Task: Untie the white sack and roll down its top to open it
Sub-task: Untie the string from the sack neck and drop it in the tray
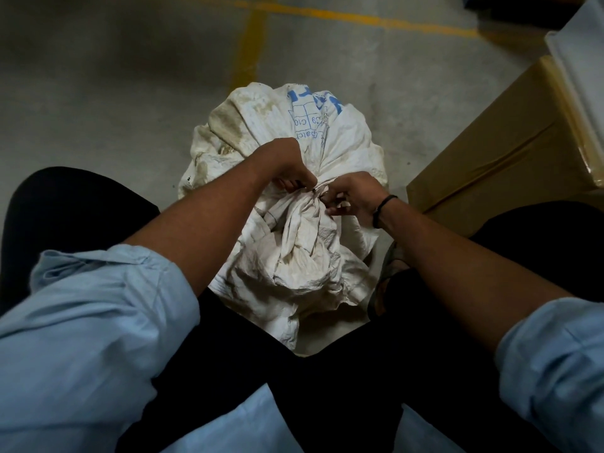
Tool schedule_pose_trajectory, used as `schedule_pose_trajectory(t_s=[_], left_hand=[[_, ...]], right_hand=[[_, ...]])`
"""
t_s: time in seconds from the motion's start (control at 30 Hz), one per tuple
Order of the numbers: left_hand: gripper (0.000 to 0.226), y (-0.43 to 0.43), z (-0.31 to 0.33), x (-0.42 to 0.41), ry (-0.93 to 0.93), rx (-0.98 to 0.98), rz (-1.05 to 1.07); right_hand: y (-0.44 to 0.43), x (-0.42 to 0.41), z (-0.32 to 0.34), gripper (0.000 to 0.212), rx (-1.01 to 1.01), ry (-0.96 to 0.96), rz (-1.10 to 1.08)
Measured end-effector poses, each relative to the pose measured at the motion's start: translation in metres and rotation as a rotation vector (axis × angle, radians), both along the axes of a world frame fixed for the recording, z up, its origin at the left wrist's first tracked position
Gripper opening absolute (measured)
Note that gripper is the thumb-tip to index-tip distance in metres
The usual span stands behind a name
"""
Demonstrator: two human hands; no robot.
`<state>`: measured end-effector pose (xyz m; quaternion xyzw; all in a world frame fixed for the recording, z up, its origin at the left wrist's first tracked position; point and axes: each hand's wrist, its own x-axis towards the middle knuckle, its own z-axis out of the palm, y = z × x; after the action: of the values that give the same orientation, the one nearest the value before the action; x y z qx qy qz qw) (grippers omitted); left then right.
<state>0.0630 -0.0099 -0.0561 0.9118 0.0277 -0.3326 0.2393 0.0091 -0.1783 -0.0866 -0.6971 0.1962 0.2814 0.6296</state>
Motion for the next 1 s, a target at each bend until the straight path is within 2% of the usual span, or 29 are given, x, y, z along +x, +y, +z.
schedule_pose_trajectory(t_s=[0.07, 0.1, 0.27, 0.33, 0.4, 0.53, 0.63, 0.73, 0.9, 1.0], left_hand=[[0.036, -0.001, -0.004, 0.002, 0.053, -0.008, 0.01], [0.029, -0.001, -0.003, 0.002, 0.083, -0.021, 0.012], [0.03, 0.003, -0.002, 0.001, 0.138, -0.085, 0.062], [0.026, 0.004, -0.001, 0.0, 0.142, -0.112, 0.073], [0.021, 0.007, 0.001, -0.001, 0.141, -0.134, 0.065], [0.029, 0.015, 0.006, 0.001, 0.126, -0.182, 0.01], [0.012, 0.02, 0.01, 0.002, 0.096, -0.196, -0.056], [0.009, 0.021, 0.012, 0.002, 0.057, -0.206, -0.083], [0.017, 0.023, 0.016, 0.006, -0.089, -0.263, -0.13], [0.015, 0.023, 0.022, 0.011, -0.195, -0.29, -0.145]], right_hand=[[-0.003, 0.003, 0.0, 0.017, -0.015, -0.023, -0.001], [-0.003, 0.004, -0.001, 0.022, -0.085, -0.072, 0.032], [0.001, 0.005, -0.007, 0.006, -0.548, -0.54, 0.32], [0.0, 0.005, -0.006, 0.004, -0.631, -0.625, 0.399], [0.002, 0.006, -0.003, 0.007, -0.651, -0.665, 0.449], [0.004, 0.006, 0.001, 0.014, -0.661, -0.721, 0.545], [0.001, 0.008, 0.0, 0.013, -0.654, -0.728, 0.554], [0.003, 0.008, 0.001, 0.01, -0.676, -0.763, 0.565], [0.004, 0.015, 0.011, 0.009, -0.677, -0.809, 0.459], [0.004, 0.021, 0.019, 0.009, -0.685, -0.853, 0.41]])
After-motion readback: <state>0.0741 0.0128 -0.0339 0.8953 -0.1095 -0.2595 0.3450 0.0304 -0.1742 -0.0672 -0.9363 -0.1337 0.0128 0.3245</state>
